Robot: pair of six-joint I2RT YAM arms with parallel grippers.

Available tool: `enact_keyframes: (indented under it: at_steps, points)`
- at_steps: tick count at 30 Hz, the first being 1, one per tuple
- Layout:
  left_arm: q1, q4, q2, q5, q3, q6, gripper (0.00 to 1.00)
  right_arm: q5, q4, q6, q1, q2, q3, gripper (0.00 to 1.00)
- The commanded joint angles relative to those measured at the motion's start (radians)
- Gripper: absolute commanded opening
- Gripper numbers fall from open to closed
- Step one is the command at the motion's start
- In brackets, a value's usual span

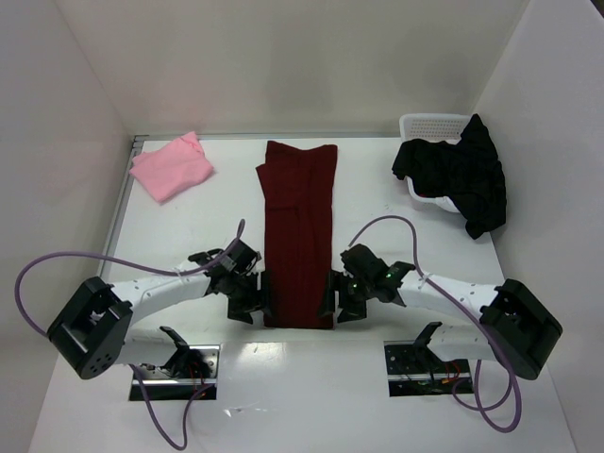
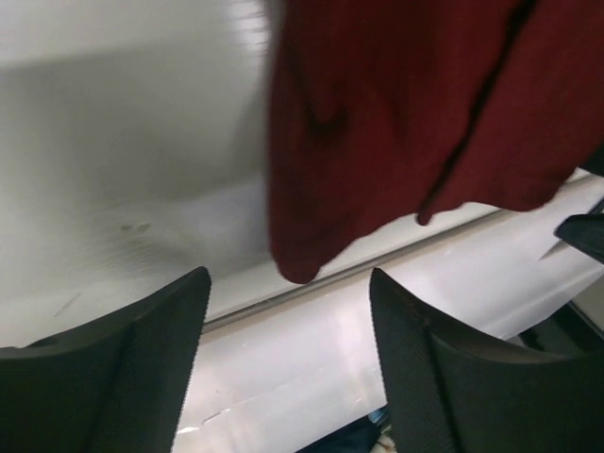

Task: Fold and stack the t-shirts
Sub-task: Grab the bottom of the folded rectangular tshirt with both arms

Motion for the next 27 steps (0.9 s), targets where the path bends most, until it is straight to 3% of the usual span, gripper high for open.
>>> enact_keyframes:
  at_steps: [1, 14, 21, 27]
  points:
    - [-0.003, 0.048, -0.045, -0.031, -0.045, -0.07, 0.75, 0.027, 0.031, 0.017, 0.019, 0.008, -0.014, 0.72]
    - [-0.003, 0.143, 0.014, -0.018, -0.074, -0.08, 0.61, 0.046, 0.085, 0.039, 0.038, 0.008, -0.053, 0.54]
    - [-0.003, 0.153, 0.056, -0.009, -0.065, -0.061, 0.45, 0.056, 0.115, 0.039, 0.038, 0.03, -0.053, 0.44]
    - [-0.003, 0.153, 0.057, 0.0, -0.065, -0.061, 0.23, 0.047, 0.146, 0.039, 0.047, 0.077, -0.053, 0.22]
